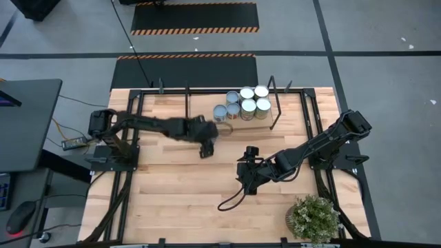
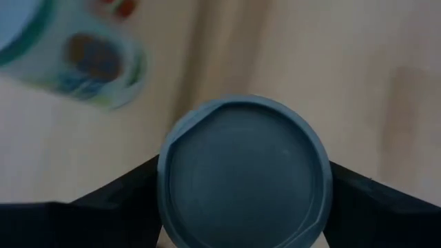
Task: Pick and place cans onto a shelf
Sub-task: Put the canned tuna on the shelf
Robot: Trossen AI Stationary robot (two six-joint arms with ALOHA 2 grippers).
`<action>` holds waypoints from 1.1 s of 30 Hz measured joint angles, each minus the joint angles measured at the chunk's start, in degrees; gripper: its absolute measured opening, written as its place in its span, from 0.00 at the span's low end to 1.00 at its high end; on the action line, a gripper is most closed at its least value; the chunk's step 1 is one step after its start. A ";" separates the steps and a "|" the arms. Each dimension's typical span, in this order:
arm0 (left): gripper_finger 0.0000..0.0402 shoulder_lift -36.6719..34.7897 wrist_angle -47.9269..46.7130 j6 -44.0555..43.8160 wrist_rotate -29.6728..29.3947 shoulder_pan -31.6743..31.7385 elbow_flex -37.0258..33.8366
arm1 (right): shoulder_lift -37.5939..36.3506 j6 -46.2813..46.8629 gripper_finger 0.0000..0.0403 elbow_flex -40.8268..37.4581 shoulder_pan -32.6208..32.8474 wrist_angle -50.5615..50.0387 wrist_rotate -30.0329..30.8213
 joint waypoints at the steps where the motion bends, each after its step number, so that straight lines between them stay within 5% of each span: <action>1: 0.76 0.00 -0.08 0.04 1.18 1.64 -0.10 | 0.00 0.01 0.87 0.00 0.16 0.00 0.02; 14: 0.76 1.60 0.25 2.11 4.65 11.64 -0.52 | 0.00 -1.05 0.87 0.00 0.15 1.09 0.23; 33: 0.78 4.06 2.05 8.17 3.10 12.61 -0.54 | 0.00 -1.21 0.87 0.00 0.15 1.55 0.20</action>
